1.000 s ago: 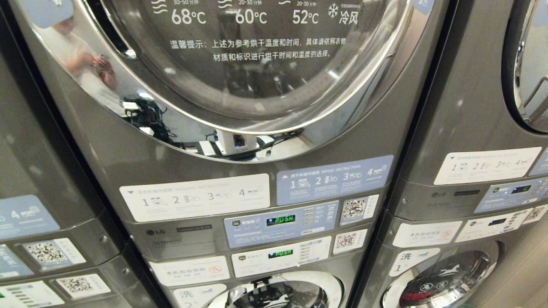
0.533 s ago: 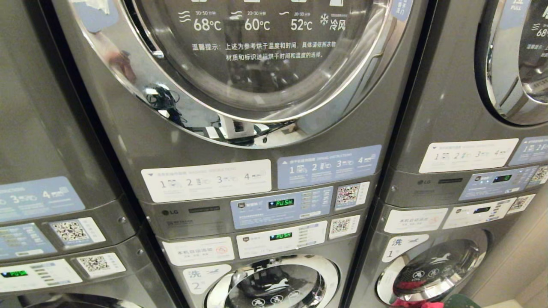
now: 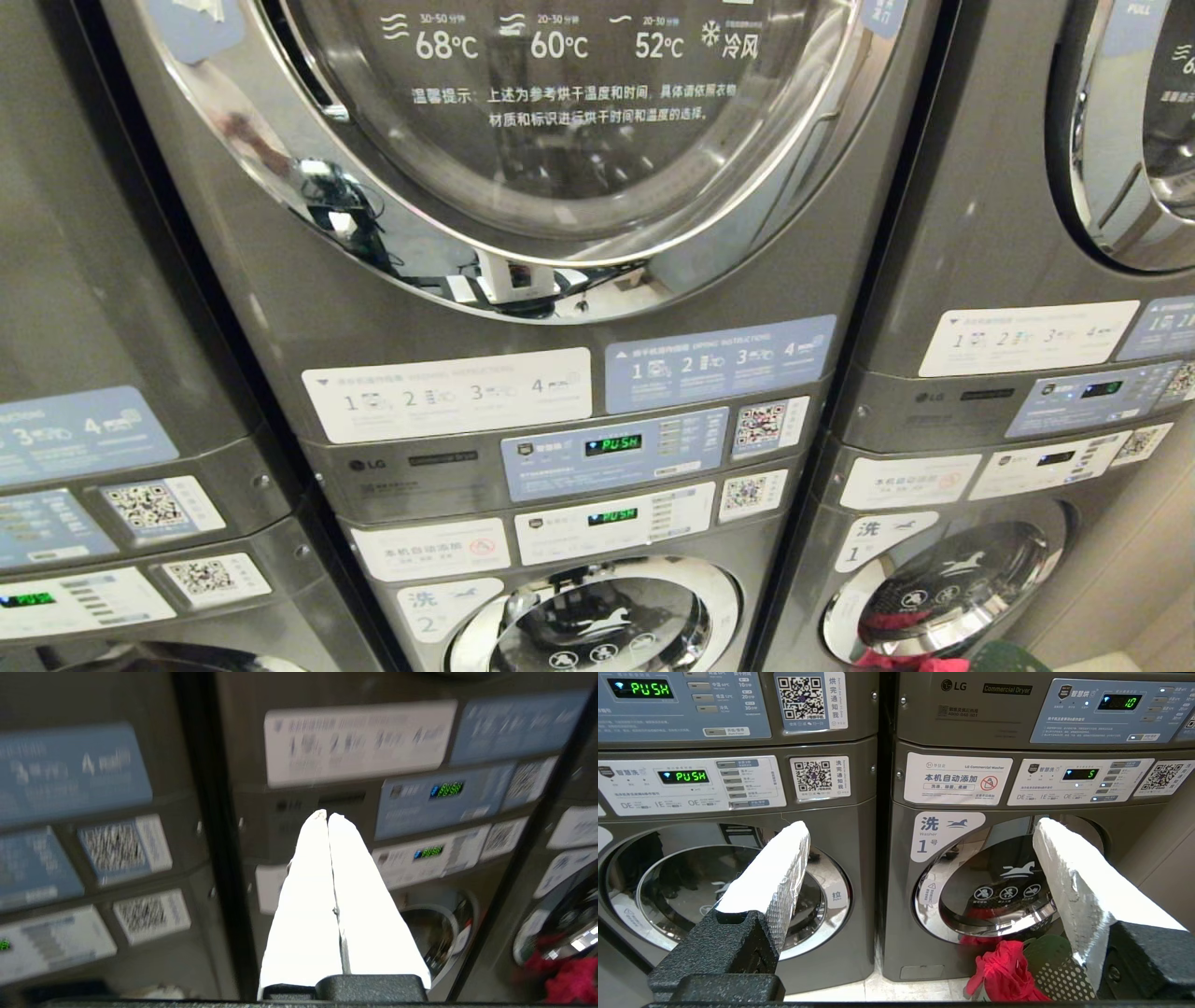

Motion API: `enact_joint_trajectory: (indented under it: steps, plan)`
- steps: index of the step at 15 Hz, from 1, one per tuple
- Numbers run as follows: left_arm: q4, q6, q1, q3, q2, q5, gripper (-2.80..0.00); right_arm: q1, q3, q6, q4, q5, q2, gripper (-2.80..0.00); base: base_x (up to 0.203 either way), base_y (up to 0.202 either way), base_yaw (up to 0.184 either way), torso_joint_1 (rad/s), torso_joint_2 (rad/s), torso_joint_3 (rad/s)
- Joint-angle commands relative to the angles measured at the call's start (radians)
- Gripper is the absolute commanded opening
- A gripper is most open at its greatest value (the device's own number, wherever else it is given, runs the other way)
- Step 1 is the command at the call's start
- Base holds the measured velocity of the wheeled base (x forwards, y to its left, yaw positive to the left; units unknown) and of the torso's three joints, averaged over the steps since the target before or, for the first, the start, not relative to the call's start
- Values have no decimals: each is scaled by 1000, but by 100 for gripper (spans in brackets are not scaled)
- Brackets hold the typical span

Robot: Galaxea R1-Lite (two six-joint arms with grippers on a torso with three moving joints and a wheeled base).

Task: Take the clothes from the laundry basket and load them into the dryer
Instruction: Open the dryer

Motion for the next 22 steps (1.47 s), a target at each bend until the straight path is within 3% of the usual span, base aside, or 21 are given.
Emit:
enact_joint_trajectory:
  steps: [1, 6, 10, 14, 22]
  plan:
    - [-9, -15, -4, -138, 184, -22, -280, 0, 0, 3, 0, 1, -1, 0, 0, 0, 0, 0, 0, 0]
    - [-158, -114, -12, -572, 867, -78, -280, 0, 0, 14, -1, -1, 1, 0, 0, 0, 0, 0, 0, 0]
    - [-310, -131, -9, -840, 1211, -95, -280, 0, 0, 15, -1, -2, -1, 0, 0, 0, 0, 0, 0, 0]
    - [-377, -121, -11, -964, 1321, -103, -280, 0, 0, 15, -1, -2, -1, 0, 0, 0, 0, 0, 0, 0]
    - [-391, -123, -28, -985, 1338, -106, -280, 0, 0, 23, -1, -2, 1, 0, 0, 0, 0, 0, 0, 0]
